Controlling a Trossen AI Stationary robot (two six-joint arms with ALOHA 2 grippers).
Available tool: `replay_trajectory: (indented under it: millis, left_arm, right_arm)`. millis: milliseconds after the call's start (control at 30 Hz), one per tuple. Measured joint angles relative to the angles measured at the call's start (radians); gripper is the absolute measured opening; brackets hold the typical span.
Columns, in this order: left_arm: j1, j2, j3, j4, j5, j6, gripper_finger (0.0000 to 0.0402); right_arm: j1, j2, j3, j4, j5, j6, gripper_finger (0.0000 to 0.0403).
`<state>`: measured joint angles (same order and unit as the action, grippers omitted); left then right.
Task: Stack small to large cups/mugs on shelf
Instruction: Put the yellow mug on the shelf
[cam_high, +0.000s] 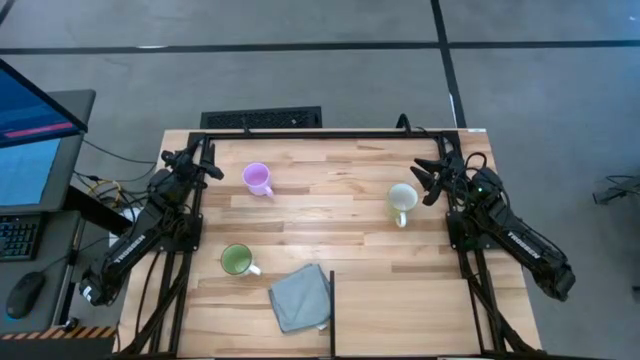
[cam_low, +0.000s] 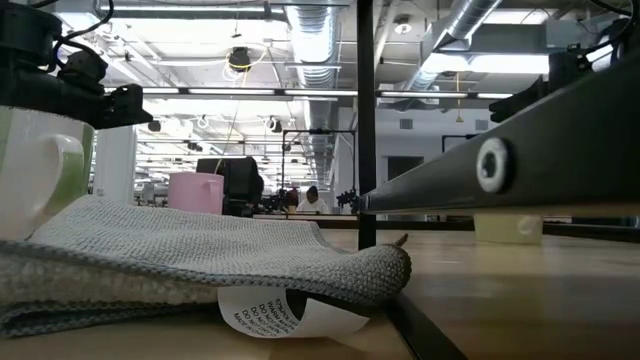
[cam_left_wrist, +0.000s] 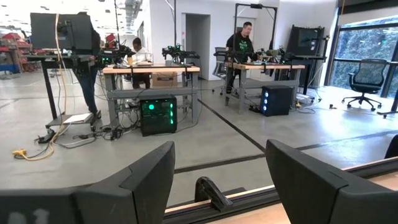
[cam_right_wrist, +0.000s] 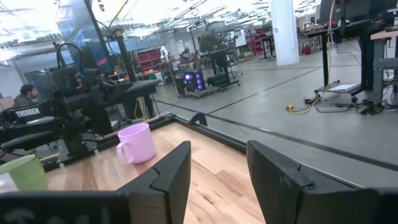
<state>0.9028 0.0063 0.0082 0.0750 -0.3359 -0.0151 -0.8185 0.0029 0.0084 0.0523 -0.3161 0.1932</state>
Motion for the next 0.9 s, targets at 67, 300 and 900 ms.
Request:
replay_trajectory:
  millis: [67,300,900]
  left_arm:
    - [0.000,0.000,0.000,0.000,0.000,0.000,0.0242]
    - [0.000,0.000,0.000,0.000,0.001,0.000,0.0242]
    - [0.000,0.000,0.000,0.000,0.001,-0.002,0.0242]
  right_arm:
    - [0.000,0.000,0.000,0.000,0.000,0.000,0.0178]
    - [0.000,0.000,0.000,-0.001,0.005,0.016,0.0178]
    - [-0.002,0.002,0.064,0.000,0.084,0.035,0.0178]
